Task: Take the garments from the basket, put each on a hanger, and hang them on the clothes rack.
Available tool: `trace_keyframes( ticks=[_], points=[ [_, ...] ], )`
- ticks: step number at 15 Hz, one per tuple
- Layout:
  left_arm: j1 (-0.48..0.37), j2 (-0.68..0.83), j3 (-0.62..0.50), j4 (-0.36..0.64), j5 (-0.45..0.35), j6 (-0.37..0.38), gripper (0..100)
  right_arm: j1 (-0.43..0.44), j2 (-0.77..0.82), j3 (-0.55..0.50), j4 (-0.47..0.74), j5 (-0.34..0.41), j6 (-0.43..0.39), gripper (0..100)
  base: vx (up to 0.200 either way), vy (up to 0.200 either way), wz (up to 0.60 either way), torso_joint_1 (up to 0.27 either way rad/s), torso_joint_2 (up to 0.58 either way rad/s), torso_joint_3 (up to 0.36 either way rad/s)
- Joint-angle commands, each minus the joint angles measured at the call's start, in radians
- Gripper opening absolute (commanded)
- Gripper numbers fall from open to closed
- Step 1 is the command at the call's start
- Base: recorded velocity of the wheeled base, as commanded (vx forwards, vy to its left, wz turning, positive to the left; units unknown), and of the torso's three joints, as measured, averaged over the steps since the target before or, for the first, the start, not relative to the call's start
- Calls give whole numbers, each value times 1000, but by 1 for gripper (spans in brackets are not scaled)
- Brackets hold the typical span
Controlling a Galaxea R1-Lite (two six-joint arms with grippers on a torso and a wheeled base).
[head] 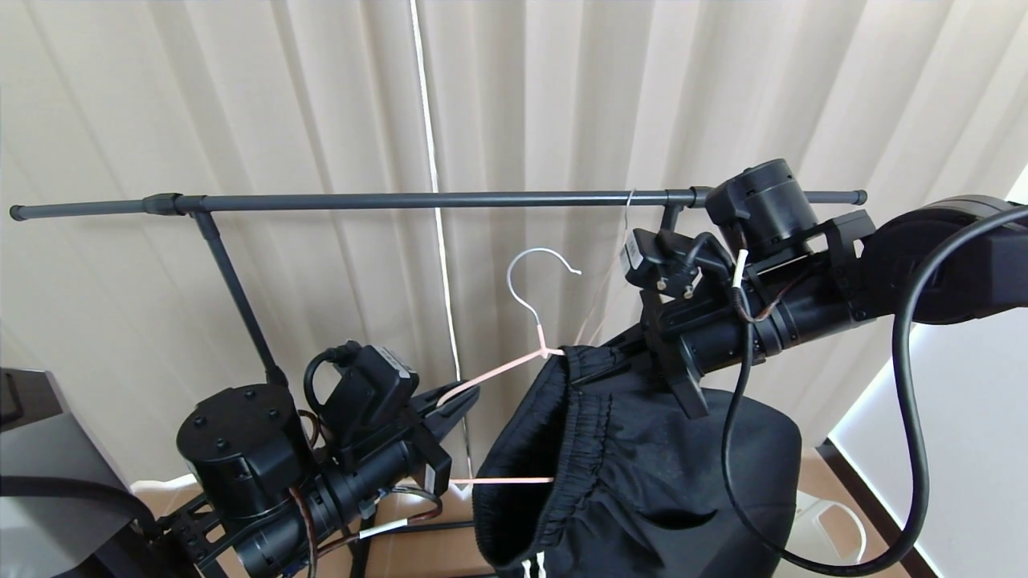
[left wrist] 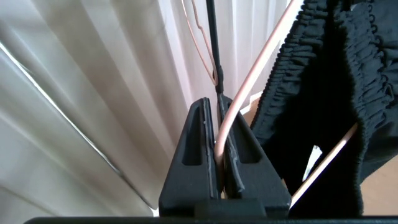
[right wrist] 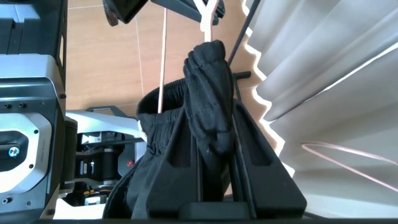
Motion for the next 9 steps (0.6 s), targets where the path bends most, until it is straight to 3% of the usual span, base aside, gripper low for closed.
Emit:
trace_keyframes(
  ticks=[1,3,4,9],
  points=[
    [2,0,-1,0,1,1,0,1,-7,0,-1,1,0,0,0,0,0,0,0,0],
    [5,2,2,0,1,2,0,3,-12,6,1,1,1,0,0,0,0,0,0,0],
    [5,2,0,0,1,2,100,1,-19,11,-2,3,1,0,0,0,0,0,0,0],
    [3,-4,10,0,1,1,100,1,-29,22,-4,1,0,0,0,0,0,0,0,0]
  ],
)
